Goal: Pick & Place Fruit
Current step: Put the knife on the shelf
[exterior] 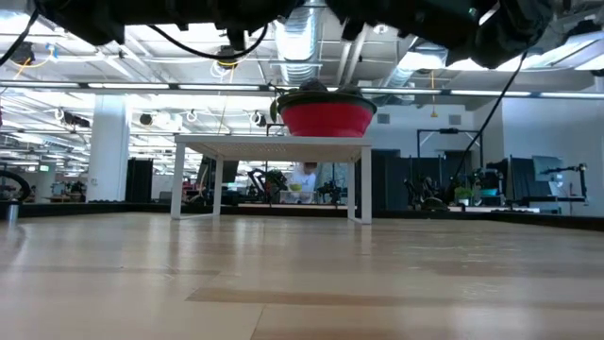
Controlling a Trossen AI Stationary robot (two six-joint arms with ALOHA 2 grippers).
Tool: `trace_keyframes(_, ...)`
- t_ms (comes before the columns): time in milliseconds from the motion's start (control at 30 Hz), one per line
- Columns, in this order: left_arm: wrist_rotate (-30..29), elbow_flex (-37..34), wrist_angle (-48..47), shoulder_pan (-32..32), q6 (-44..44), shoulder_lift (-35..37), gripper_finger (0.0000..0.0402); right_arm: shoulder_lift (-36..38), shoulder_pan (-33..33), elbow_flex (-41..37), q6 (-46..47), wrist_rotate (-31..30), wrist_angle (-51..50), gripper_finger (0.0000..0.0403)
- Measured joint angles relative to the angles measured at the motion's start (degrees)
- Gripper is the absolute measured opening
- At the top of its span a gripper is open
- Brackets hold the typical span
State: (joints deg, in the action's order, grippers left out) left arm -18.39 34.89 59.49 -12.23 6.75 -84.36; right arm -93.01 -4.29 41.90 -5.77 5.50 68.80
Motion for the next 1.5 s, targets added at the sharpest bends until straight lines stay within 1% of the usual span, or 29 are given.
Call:
trace_keyframes(100,-7.8,0.0,-4.5,-2.0,2.8,2.0,0.0090,0.9,0.6,-0.1,0.8,-0.1,-3.2,0.0169)
trace_keyframes(200,-16.5,0.0,-12.4,-4.4,4.2,5.8,0.0090,2.1,1.3,0.0,1.8,-0.1,-6.6,0.0208)
trace_keyframes(267,-23.0,0.1,-19.5,-5.8,3.4,9.6,0.0091,2.3,1.5,-0.1,2.6,0.0,-8.5,0.0226)
trace_keyframes(333,-30.2,0.1,-28.2,-7.3,0.4,14.0,0.0091,2.3,1.5,-0.1,2.7,0.0,-8.7,0.0236)
trace_keyframes(400,-36.5,0.1,-37.7,-7.8,-5.2,19.0,0.0091,2.4,1.5,-0.1,2.3,0.0,-8.8,0.0239)
trace_keyframes(467,-38.6,0.1,-47.9,-7.3,-13.6,25.0,0.0091,2.4,1.3,-0.1,1.9,0.1,-9.3,0.0238)
trace_keyframes(533,-36.9,0.1,-58.2,-4.9,-23.0,31.1,0.0091,2.4,1.3,-0.1,1.5,0.2,-10.3,0.0235)
trace_keyframes(567,-34.5,0.1,-63.4,-2.9,-27.4,33.8,0.0091,2.4,1.3,-0.1,1.5,0.3,-10.6,0.0232)
trace_keyframes(633,-28.2,0.1,-71.8,2.4,-35.5,38.2,0.0091,2.4,1.3,-0.1,1.3,0.4,-10.8,0.0227)
trace_keyframes(700,-19.5,0.1,-75.8,9.2,-38.8,41.0,0.0091,2.4,1.3,-0.1,1.3,0.4,-11.5,0.0223)
trace_keyframes(767,-9.3,1.5,-79.9,16.7,-40.1,41.6,0.0091,2.4,1.3,-0.1,1.3,0.4,-11.8,0.0218)
trace_keyframes(800,-5.2,2.7,-82.7,20.5,-41.0,41.1,0.0091,2.4,1.3,-0.1,1.3,0.4,-11.8,0.0216)
trace_keyframes(833,-1.9,4.0,-85.5,24.2,-41.6,40.2,0.0091,2.3,1.2,-0.1,1.3,0.5,-11.8,0.0214)
trace_keyframes(900,2.1,7.1,-91.4,30.4,-41.7,37.5,0.0091,2.3,0.9,-0.1,1.4,0.5,-11.8,0.0210)
trace_keyframes(1000,5.3,11.0,-97.9,37.2,-41.7,31.8,0.0091,2.3,0.2,-0.1,1.5,0.5,-11.9,0.0205)
trace_keyframes(1100,9.6,14.1,-99.3,40.6,-40.1,25.0,0.0091,2.3,-0.6,-0.1,1.3,0.5,-12.0,0.0200)
trace_keyframes(1233,12.9,19.0,-99.2,40.6,-37.3,16.3,0.0098,2.2,-1.3,-0.1,1.3,0.5,-12.9,0.0194)
trace_keyframes(1367,12.9,24.0,-99.2,40.4,-36.2,10.0,0.0109,2.2,-1.3,-0.1,1.3,0.5,-13.2,0.0188)
trace_keyframes(1500,12.8,27.2,-99.1,40.8,-35.7,5.3,0.0111,2.2,-1.3,-0.1,1.3,0.5,-13.2,0.0182)
